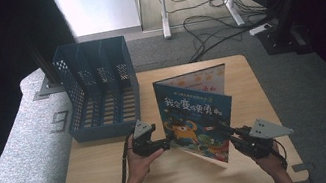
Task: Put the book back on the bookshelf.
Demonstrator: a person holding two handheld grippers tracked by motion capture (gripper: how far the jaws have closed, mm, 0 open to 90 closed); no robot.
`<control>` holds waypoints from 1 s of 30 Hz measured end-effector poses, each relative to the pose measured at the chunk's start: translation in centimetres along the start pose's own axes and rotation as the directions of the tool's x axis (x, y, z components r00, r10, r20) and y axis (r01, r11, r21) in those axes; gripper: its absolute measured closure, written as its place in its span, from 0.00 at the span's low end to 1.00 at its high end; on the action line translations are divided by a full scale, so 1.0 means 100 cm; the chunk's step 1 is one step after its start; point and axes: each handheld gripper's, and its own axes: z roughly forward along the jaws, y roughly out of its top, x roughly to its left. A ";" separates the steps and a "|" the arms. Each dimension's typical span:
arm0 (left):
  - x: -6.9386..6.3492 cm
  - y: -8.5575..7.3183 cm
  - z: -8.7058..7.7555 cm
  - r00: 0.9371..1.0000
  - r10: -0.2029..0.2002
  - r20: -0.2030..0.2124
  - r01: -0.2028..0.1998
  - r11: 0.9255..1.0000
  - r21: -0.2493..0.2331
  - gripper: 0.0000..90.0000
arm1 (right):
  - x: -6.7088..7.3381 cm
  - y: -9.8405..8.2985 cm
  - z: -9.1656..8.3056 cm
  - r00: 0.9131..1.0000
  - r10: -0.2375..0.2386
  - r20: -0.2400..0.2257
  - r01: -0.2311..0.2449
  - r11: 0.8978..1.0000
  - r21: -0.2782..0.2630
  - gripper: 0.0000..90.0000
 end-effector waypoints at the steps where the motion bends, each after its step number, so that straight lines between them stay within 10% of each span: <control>1: 0.000 0.001 0.000 1.000 0.003 0.002 -0.003 1.000 -0.004 0.19 | -0.001 -0.001 0.000 1.000 0.004 0.001 -0.004 1.000 0.002 0.88; 30: -0.015 0.032 -0.002 0.995 0.078 0.062 -0.071 0.991 -0.109 0.30 | -0.016 -0.012 -0.001 0.999 0.037 0.027 -0.037 0.999 0.014 0.84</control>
